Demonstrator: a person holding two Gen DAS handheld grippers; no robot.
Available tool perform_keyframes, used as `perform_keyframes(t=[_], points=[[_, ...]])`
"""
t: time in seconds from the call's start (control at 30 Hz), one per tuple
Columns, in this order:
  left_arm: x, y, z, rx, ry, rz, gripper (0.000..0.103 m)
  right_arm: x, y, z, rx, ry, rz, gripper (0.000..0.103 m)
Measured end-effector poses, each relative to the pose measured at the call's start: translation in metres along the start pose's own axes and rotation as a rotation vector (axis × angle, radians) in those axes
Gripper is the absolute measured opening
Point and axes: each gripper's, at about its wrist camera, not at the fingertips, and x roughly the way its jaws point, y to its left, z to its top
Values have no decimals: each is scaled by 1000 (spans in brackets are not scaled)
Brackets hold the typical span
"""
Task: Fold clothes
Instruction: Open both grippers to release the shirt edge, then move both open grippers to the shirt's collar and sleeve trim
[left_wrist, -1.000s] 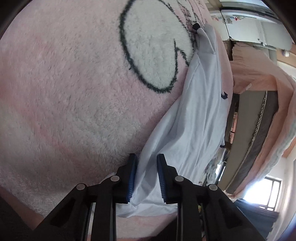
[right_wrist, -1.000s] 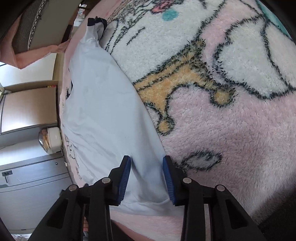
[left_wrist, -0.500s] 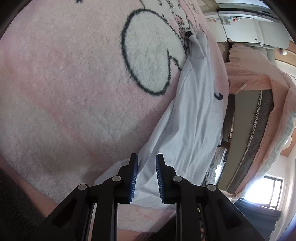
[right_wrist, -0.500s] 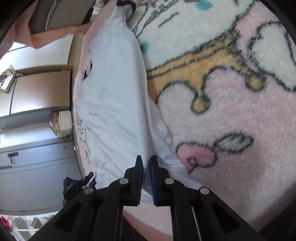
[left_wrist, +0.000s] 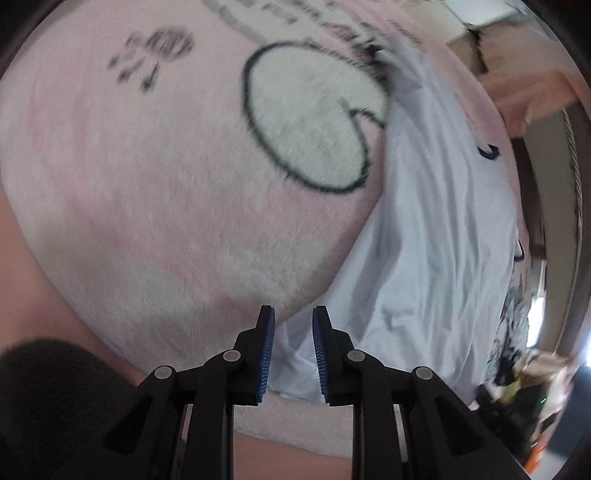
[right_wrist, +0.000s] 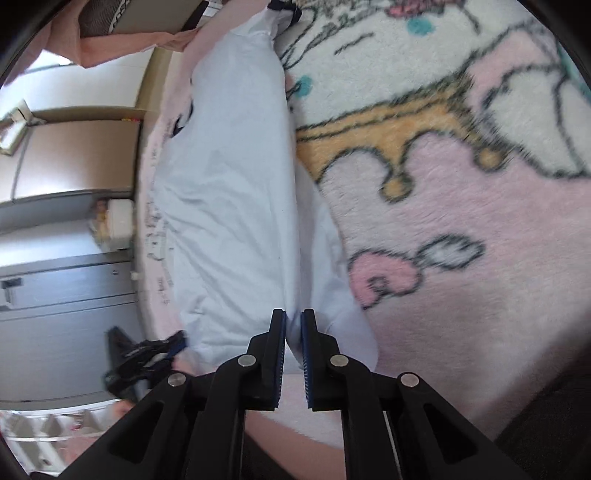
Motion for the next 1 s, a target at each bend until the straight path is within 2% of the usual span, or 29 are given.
perform_keyframes(t=[0.03,0.07,0.1,0.13,0.17,0.27,0.33,0.47,0.63,0.83,1.0], points=[[-4,-5,2,27,-8,-21,23,-5,1,2,-10,-19,-13,30],[-8,-9,5,45,-14,-46,30,-10,2,4,-19,-35,-13,41],[-12,-14,8,56,-24,-68,62,-14,3,6,-28,-50,-12,54],[-16,-18,9,70,-33,-85,96,-18,5,8,-39,-63,-14,58],[-21,-24,9,89,-50,-99,103,-21,7,10,-53,-71,-15,58],[-27,-46,13,123,-77,-148,103,-26,8,9,-62,-86,-2,66],[-27,-46,12,116,-54,-188,103,-26,10,9,-66,-90,-18,72],[-23,-52,-3,149,-28,-166,103,-31,7,6,-61,-101,-17,73],[-25,-60,-4,144,-18,-196,103,-44,3,10,-41,-136,21,75],[-33,-73,17,155,-62,-200,103,-56,4,26,-38,-177,18,76],[-42,-91,44,210,-99,-192,103,-70,9,52,-68,-221,-15,77]])
